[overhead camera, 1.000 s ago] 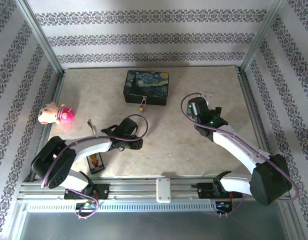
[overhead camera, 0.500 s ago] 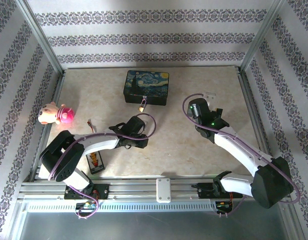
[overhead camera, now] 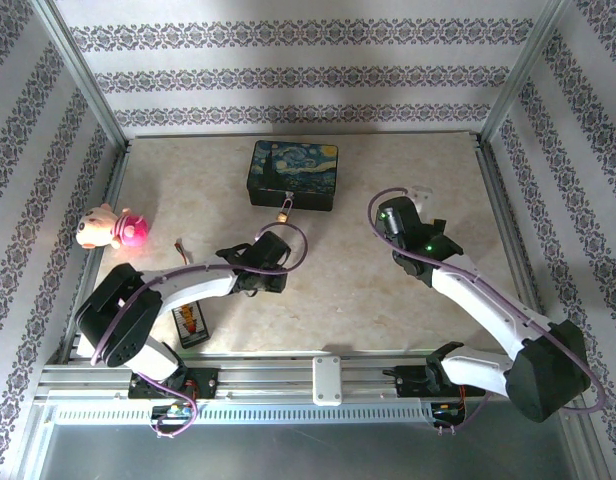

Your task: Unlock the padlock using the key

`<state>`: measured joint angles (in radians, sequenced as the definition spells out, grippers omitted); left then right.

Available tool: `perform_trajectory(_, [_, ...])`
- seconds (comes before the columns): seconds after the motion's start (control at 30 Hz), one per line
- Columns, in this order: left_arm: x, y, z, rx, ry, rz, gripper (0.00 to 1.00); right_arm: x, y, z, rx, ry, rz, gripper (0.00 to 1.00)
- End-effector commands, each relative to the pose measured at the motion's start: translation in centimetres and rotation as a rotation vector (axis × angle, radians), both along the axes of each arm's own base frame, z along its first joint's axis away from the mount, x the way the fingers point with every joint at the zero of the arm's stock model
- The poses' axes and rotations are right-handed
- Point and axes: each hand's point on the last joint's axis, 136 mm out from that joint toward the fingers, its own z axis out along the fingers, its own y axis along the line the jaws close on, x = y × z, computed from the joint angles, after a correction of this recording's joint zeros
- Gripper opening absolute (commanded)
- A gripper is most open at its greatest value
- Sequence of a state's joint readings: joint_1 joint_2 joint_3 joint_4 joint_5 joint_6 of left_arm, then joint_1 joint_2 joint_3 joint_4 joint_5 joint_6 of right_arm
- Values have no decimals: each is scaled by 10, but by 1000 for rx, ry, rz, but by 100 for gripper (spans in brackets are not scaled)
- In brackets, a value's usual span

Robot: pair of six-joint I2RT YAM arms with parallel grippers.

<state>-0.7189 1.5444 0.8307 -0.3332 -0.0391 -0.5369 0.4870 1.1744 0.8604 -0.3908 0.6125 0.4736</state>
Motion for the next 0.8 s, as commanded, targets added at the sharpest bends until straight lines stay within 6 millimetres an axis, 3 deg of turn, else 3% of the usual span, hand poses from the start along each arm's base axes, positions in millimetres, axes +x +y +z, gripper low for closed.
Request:
perform_trajectory(0.0, [2, 4, -4, 51, 25, 14, 44, -1, 5, 6, 11, 8, 7, 98])
perform_trajectory(0.37, [-4, 10, -26, 143, 119, -5, 50, -5, 7, -1, 19, 19, 4, 98])
perform_trajectory(0.5, [-5, 17, -22, 211, 128, -23, 52, -4, 8, -3, 18, 21, 6, 98])
perform_trajectory(0.63, [-6, 11, -16, 236, 116, -84, 61, -1, 12, -7, 18, 28, 14, 98])
perform_trajectory(0.77, [-9, 8, -21, 272, 123, -98, 62, 1, 13, -10, 7, 39, 18, 98])
